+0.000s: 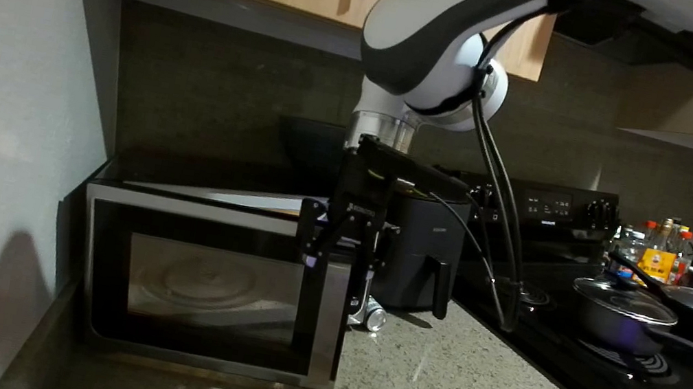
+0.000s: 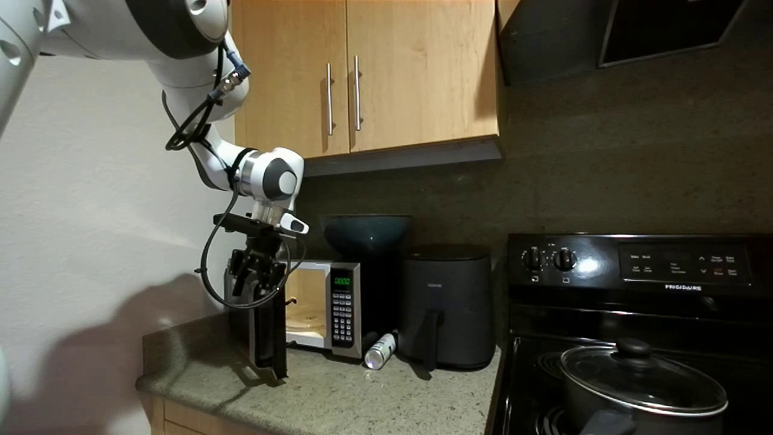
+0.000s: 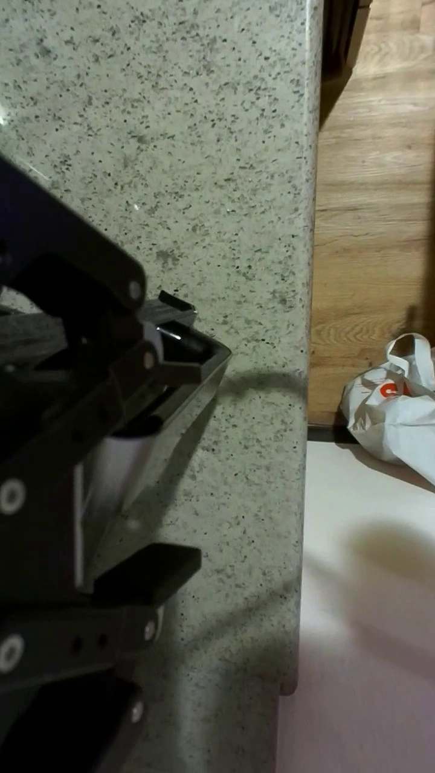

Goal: Open the microwave door, place the blue bowl inside the microwave

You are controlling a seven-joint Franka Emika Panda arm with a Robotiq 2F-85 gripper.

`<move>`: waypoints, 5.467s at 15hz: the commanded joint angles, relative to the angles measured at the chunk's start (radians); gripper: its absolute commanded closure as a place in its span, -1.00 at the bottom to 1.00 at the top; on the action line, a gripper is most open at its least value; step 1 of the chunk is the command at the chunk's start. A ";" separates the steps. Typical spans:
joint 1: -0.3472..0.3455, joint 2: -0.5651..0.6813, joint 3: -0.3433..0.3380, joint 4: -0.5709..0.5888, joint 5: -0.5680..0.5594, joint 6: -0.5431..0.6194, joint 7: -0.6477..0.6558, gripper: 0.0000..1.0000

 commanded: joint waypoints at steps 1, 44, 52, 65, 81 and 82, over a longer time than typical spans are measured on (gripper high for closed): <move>0.032 -0.041 0.001 0.012 0.006 0.042 0.076 -0.97; 0.030 -0.077 -0.064 0.145 -0.248 0.316 0.646 -1.00; 0.010 -0.021 -0.061 0.092 -0.132 0.192 0.623 -1.00; 0.004 -0.001 -0.039 0.076 -0.033 0.014 0.524 -1.00; 0.107 0.001 0.013 0.076 -0.066 -0.041 0.392 -1.00; 0.108 0.001 0.011 0.078 -0.065 -0.036 0.388 -1.00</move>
